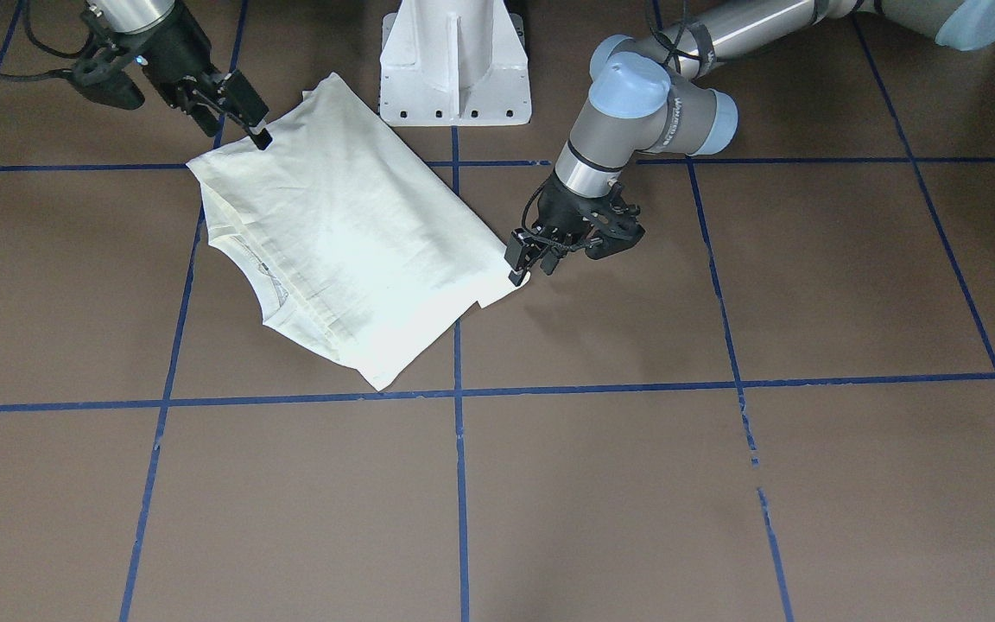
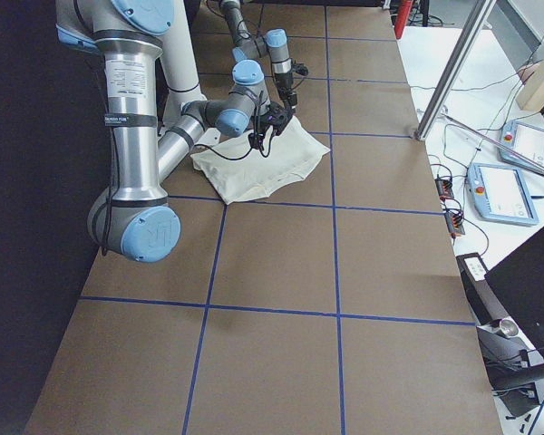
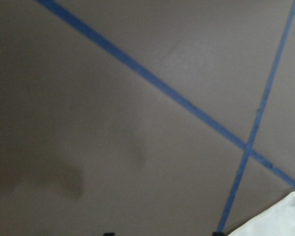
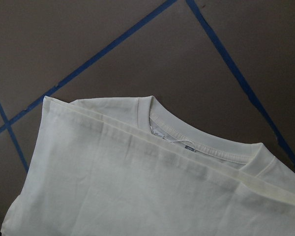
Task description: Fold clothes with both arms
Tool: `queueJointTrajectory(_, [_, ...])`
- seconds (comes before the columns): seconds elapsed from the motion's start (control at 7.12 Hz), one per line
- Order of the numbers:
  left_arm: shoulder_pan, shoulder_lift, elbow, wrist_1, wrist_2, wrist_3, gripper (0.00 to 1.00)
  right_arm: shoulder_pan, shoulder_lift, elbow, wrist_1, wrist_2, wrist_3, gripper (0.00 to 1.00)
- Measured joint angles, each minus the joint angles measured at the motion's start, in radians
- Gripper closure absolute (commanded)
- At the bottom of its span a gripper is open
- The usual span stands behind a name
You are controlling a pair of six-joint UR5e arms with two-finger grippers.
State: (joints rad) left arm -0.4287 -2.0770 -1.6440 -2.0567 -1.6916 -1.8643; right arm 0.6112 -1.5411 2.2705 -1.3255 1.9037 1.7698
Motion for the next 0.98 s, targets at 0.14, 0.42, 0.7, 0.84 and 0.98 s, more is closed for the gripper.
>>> queueJointTrajectory(0.14, [0.007, -0.004, -0.001, 0.010, 0.004, -0.001, 0.57, 0.004, 0.003, -0.005, 0.000, -0.002, 0.000, 0.00])
queueJointTrajectory(0.42, [0.011, -0.022, 0.001, 0.020, 0.006, -0.001, 1.00, 0.005, 0.003, -0.009, 0.001, -0.007, 0.001, 0.00])
queueJointTrajectory(0.7, [0.016, -0.024, 0.003, 0.023, 0.007, -0.001, 1.00, 0.005, 0.001, -0.013, 0.001, -0.019, 0.002, 0.00])
queueJointTrajectory(0.84, [0.020, -0.020, 0.002, 0.024, 0.008, 0.000, 1.00, 0.005, 0.001, -0.014, 0.001, -0.026, 0.002, 0.00])
queueJointTrajectory(0.98, [0.022, -0.018, -0.005, 0.039, 0.009, 0.003, 1.00, 0.005, 0.001, -0.015, 0.001, -0.031, 0.002, 0.00])
